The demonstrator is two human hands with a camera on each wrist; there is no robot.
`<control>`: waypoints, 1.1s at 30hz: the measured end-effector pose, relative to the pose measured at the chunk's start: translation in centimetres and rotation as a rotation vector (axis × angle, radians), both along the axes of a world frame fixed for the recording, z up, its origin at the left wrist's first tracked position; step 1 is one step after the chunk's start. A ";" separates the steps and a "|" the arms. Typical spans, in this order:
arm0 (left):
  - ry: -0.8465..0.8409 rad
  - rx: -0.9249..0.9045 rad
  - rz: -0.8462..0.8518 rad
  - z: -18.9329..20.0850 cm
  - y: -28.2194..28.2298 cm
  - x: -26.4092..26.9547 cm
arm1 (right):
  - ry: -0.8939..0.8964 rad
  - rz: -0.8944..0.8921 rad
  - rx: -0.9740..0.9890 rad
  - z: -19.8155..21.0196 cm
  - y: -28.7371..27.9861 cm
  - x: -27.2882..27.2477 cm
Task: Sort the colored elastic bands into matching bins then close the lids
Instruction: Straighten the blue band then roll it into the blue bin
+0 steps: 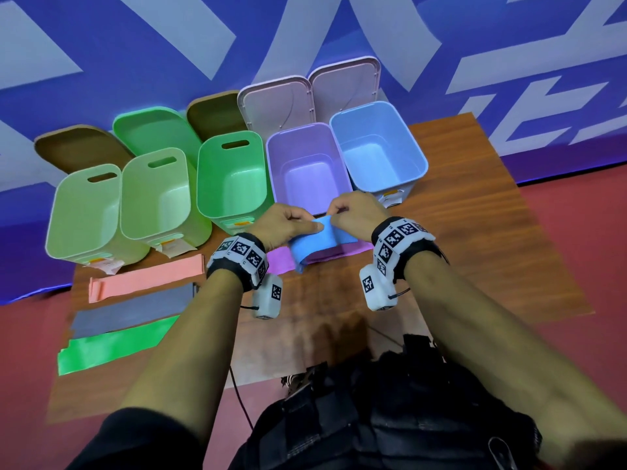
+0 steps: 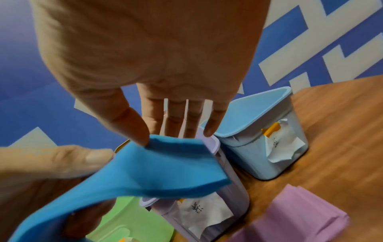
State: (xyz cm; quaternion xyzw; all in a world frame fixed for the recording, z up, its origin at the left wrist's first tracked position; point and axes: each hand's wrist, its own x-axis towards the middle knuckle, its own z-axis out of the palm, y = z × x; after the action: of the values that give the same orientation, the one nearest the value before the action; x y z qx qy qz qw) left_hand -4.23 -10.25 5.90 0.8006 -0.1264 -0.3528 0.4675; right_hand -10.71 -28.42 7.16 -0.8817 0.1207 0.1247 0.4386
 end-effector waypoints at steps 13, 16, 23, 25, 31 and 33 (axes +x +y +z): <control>-0.284 0.316 -0.226 -6.0 0.5 -1.7 | 0.174 -0.004 -0.048 -5.5 -1.5 -1.3; -0.227 0.354 -0.189 -7.7 0.6 -2.3 | 0.159 -0.029 -0.066 -7.1 -1.9 -1.8; -0.108 0.430 -0.172 -10.8 0.6 -3.3 | 0.209 -0.065 0.035 -11.2 -3.0 -2.7; -0.082 0.422 -0.164 -11.5 0.7 -3.3 | 0.232 -0.104 0.063 -12.6 -3.3 -3.1; -0.069 0.421 -0.186 -13.3 0.2 -3.5 | 0.269 -0.169 0.070 -15.3 -3.8 -4.0; -0.085 0.428 -0.192 -13.6 -0.2 -3.7 | 0.270 -0.194 0.067 -15.8 -3.9 -4.1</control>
State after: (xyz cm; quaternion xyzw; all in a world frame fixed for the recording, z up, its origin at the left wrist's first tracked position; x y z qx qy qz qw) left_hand -7.96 -10.47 -7.68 0.8800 -0.1439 -0.3802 0.2459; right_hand -14.84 -32.31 -8.60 -0.8260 0.2590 0.2031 0.4576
